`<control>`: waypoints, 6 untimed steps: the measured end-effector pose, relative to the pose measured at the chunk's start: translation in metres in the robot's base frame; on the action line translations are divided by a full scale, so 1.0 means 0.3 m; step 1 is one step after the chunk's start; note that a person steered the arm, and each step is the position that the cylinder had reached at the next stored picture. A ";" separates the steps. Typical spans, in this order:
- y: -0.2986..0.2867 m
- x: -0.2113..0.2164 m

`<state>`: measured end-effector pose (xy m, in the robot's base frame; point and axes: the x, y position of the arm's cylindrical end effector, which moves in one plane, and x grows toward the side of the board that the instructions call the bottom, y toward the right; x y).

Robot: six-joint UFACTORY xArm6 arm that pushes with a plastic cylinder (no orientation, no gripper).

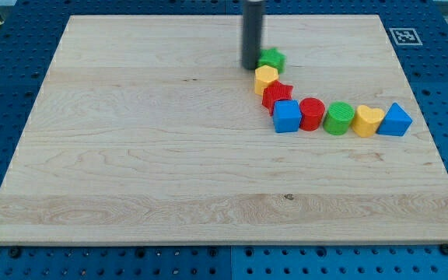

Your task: Push the green star towards the top right of the board

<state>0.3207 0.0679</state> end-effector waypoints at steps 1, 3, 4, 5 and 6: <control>0.228 -0.054; 0.065 -0.029; 0.117 0.019; 0.242 0.048; 0.309 0.020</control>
<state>0.3267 0.1607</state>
